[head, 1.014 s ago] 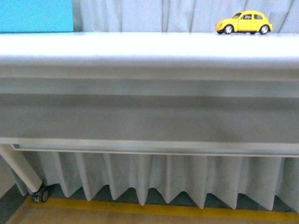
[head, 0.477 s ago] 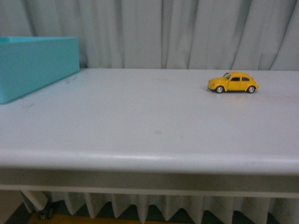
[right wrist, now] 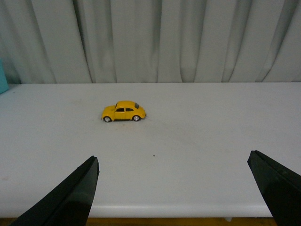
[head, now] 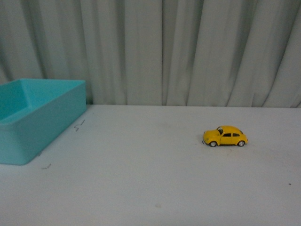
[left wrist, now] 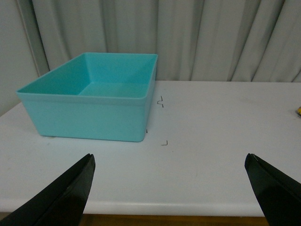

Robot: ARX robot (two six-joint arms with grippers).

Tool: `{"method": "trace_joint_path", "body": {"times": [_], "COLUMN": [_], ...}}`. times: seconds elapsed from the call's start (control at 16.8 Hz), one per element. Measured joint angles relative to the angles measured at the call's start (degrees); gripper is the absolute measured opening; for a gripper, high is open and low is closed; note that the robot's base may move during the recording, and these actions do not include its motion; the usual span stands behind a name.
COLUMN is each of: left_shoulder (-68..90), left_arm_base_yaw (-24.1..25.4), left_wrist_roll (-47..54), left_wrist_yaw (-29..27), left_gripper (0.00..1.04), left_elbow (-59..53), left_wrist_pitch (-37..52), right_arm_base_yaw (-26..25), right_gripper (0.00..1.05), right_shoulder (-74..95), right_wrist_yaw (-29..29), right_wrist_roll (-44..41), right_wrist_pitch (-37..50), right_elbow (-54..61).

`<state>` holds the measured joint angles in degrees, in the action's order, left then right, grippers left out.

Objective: Wind up and store yellow beetle toy

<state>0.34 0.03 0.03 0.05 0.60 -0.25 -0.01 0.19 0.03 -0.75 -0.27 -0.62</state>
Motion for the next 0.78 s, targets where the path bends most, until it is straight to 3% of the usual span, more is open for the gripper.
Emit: {"method": "trace_joint_path", "body": {"times": [0.78], "left_shoulder": [0.0], "left_arm_base_yaw": [0.0], "left_wrist_roll": [0.0], "left_wrist_yaw": [-0.1], "left_gripper": [0.98], "left_elbow": [0.0], "left_wrist_pitch": [0.0], "right_arm_base_yaw": [0.0], "right_gripper": [0.98], "right_shoulder": [0.0], "right_wrist_yaw": [0.0], "right_wrist_roll": [0.1], "right_wrist_pitch": [0.0], "right_elbow": [0.0]}}
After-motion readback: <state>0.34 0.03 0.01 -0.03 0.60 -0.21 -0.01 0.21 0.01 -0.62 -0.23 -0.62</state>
